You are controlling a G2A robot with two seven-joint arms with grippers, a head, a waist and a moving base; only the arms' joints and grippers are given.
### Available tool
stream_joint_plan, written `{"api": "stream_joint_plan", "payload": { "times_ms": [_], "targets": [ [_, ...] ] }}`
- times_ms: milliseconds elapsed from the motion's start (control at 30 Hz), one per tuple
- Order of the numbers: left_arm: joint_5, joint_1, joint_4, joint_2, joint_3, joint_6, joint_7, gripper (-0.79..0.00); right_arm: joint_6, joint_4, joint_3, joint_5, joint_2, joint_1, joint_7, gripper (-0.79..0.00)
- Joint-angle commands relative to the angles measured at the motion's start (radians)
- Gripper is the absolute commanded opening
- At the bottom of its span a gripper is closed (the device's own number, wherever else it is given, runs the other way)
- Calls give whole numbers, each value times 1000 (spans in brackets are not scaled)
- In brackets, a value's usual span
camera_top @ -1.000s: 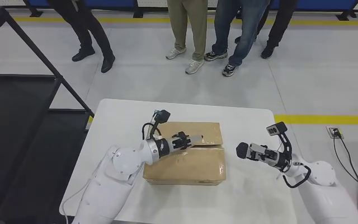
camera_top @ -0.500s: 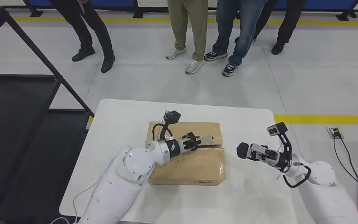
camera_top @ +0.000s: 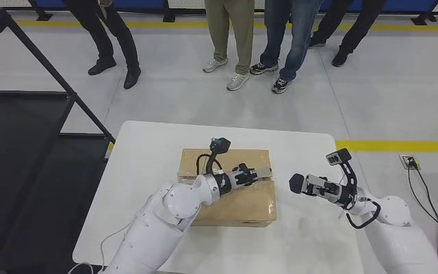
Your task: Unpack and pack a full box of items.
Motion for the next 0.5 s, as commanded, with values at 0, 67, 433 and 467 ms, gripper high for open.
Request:
{"api": "stream_joint_plan", "payload": {
  "times_ms": [0, 67, 433, 467],
  "targets": [
    [-9, 0, 2, -3, 0, 0, 17, 0, 1, -2, -2, 1, 0, 1, 1, 0],
    [-29, 2, -4, -5, -6, -1, 29, 0, 2, -8, -6, -2, 0, 3, 2, 0],
    [-135, 102, -179, 14, -141, -23, 52, 0, 93, -157, -12, 48, 0, -9, -45, 0],
    [-133, 122, -198, 18, -166, -31, 67, 0, 122, -170, -20, 50, -2, -3, -67, 0]
  ]
}}
